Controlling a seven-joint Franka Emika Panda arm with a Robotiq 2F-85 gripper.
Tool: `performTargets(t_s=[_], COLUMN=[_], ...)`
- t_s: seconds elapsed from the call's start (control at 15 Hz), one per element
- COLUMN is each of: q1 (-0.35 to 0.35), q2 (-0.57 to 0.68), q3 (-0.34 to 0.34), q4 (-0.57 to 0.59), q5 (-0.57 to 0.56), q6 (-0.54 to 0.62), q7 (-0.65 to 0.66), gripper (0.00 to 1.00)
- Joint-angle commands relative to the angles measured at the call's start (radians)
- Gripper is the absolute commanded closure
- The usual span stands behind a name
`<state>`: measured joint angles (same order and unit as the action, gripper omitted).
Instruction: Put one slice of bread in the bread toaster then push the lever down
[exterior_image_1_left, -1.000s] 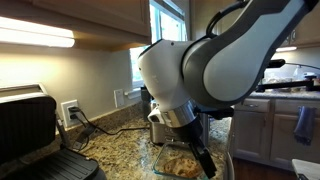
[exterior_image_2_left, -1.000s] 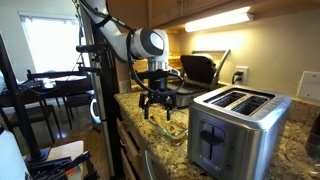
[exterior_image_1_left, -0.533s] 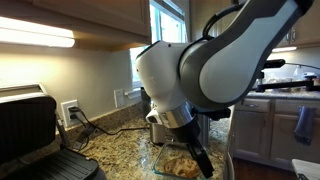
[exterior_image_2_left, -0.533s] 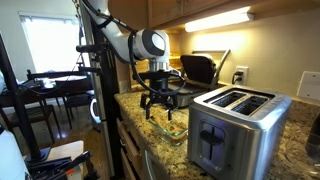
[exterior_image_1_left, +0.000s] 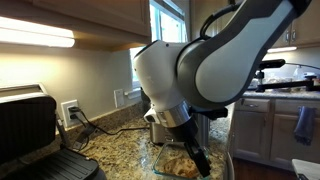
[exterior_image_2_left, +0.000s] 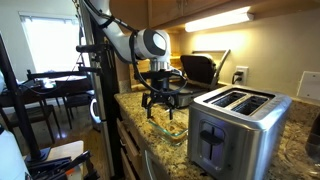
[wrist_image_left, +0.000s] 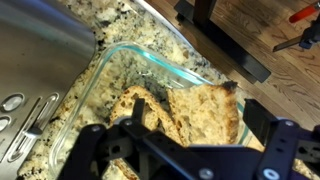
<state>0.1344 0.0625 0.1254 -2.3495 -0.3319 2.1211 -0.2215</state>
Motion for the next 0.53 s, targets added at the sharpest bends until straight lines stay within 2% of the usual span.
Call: performTargets(t_s=[0.0,0.47], q1=[-0.003,-0.01], q2=[0.007,0.022], q3=[-0.002,-0.011], q4=[0.014,0.02], q5=[-0.028,-0.027], q6=[0.007,0.014], q7=[0.018,0.011], gripper=[0.0,0.0])
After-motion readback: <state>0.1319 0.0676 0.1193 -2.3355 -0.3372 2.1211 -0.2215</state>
